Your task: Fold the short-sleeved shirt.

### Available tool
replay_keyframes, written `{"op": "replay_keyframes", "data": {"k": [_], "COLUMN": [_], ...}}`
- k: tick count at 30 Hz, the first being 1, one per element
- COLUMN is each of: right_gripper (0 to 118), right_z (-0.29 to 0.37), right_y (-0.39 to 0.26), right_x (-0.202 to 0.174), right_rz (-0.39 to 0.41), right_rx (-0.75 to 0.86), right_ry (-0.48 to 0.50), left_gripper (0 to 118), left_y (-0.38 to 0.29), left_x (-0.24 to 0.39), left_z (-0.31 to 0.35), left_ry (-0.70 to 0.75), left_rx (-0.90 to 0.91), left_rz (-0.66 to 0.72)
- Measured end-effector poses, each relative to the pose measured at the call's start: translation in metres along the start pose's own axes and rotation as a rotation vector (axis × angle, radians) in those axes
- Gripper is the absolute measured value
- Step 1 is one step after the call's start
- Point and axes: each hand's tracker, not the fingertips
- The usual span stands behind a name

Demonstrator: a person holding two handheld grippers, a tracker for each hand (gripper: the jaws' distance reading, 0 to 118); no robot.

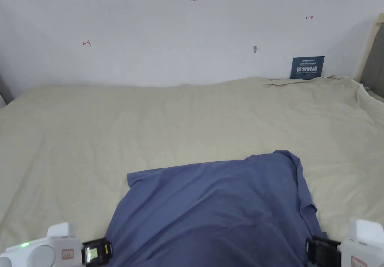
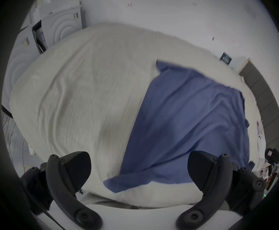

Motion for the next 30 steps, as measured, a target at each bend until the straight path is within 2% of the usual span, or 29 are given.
{"op": "replay_keyframes", "data": {"k": [5,11,14,15,16,17,18,20,21,22,23,24,25,30], "right_gripper": [99,99,98,98,97,93,84,39,17,17,10,3,2,1], "right_z": [0.048,0.075,0.069,0.068,0.067,0.068,0.068,0.067,0.066,0.065,0.064,0.064,0.065,0.069], "right_y": [0.044,0.058,0.052,0.050,0.047,0.043,0.040,0.035,0.033,0.032,0.031,0.030,0.028,0.032], "right_x": [-0.011,-0.028,-0.029,-0.029,-0.029,-0.034,-0.035,-0.037,-0.038,-0.039,-0.039,-0.039,-0.041,-0.052], "right_rz": [0.054,0.146,0.159,0.160,0.161,0.161,0.162,0.174,0.180,0.183,0.181,0.175,0.168,0.190], "right_rx": [0.265,0.502,0.550,0.555,0.564,0.574,0.585,0.610,0.622,0.629,0.637,0.650,0.658,0.661], "right_ry": [0.053,-0.012,-0.035,-0.036,-0.042,-0.045,-0.044,-0.042,-0.048,-0.053,-0.052,-0.065,-0.064,-0.067], "left_gripper": [118,117,105,100,89,80,69,26,16,12,12,5,0,0], "left_y": [0.033,0.046,0.040,0.037,0.034,0.031,0.027,0.021,0.018,0.016,0.015,0.013,0.012,0.021], "left_x": [0.031,0.072,0.085,0.087,0.089,0.091,0.093,0.093,0.094,0.095,0.095,0.095,0.094,0.094], "left_z": [0.048,0.089,0.095,0.094,0.093,0.093,0.093,0.089,0.088,0.087,0.085,0.085,0.086,0.083], "left_ry": [-0.047,-0.009,-0.024,-0.031,-0.033,-0.042,-0.054,-0.088,-0.094,-0.098,-0.104,-0.115,-0.134,-0.144], "left_rx": [0.223,0.499,0.606,0.631,0.635,0.644,0.657,0.690,0.696,0.697,0.699,0.705,0.710,0.677], "left_rz": [-0.035,-0.127,-0.149,-0.153,-0.150,-0.150,-0.147,-0.155,-0.160,-0.167,-0.172,-0.178,-0.184,-0.175]}}
